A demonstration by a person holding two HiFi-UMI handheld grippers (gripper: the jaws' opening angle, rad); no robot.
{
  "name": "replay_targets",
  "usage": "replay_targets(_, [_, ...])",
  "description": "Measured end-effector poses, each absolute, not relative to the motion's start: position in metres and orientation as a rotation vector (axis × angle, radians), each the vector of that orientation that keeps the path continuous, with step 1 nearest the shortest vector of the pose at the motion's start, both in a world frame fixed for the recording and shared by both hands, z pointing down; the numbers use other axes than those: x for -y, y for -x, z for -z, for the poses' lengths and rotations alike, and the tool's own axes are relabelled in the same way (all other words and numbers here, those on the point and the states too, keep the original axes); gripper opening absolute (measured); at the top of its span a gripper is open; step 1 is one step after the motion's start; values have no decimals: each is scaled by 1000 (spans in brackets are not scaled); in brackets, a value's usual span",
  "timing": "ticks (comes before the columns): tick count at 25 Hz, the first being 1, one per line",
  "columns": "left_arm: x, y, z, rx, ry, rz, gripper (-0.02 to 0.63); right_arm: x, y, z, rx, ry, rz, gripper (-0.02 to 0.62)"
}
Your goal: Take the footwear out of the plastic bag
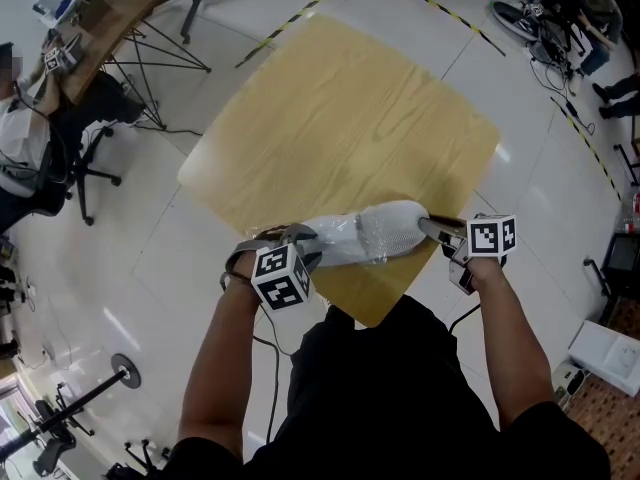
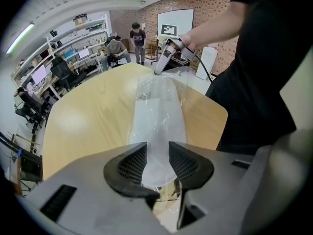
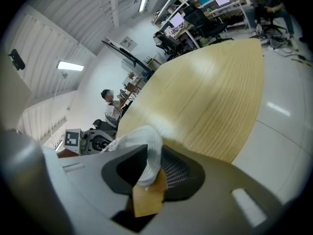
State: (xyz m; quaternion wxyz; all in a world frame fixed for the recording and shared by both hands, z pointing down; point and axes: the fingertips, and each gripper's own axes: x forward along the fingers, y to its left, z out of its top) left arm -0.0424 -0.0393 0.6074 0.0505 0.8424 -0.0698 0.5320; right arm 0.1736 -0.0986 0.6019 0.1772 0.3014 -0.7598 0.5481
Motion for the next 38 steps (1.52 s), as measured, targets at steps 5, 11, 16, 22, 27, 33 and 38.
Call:
replay_targets(5, [27,56,-615,205,-2558,-1660,127,87,-166,-607,2155,-856,-1560,94])
replay_targets(11, [17,64,-606,219,-2501,-1689,123,83,-157,-598,2160,-777,-1572,91])
replay_targets(16, [-1,90,-607,267,-2460,-1690,120,74,-129,-600,2166,-710,-1554,91])
replay_targets(22, [-7,99,-606,311,-2453,-1681,109,73,-126,-600,2161,-693,-1543,91])
replay_targets(27, [-12,104,-607,316,-2457,-1683,104,68,-139,-600,2143,-740,-1558,91])
replay_targets(33, [-12,115,-612,330,-2433,-1725,100,66,-159,-598,2125,-785,-1561,91])
replay_targets(38, [-10,127,-611,362,-2410,-1747,97,65,-168,-594,2129,-796,-1557,91])
